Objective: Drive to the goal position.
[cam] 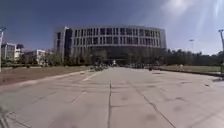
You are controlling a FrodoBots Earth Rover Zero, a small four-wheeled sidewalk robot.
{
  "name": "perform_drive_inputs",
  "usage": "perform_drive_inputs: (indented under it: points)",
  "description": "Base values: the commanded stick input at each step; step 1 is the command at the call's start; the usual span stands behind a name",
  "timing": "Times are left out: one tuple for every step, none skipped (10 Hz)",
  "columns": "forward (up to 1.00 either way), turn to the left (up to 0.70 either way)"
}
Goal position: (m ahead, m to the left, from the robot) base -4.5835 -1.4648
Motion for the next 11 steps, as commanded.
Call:
perform_drive_inputs:
  points:
    - [0.7,0.0]
    - [0.7,0.0]
    - [0.7,0.0]
    - [0.7,0.0]
    - [0.7,0.0]
    - [0.7,0.0]
    - [0.7,0.0]
    - [0.7,0.0]
    - [0.7,0.0]
    - [0.7,0.0]
    - [0.7,0.0]
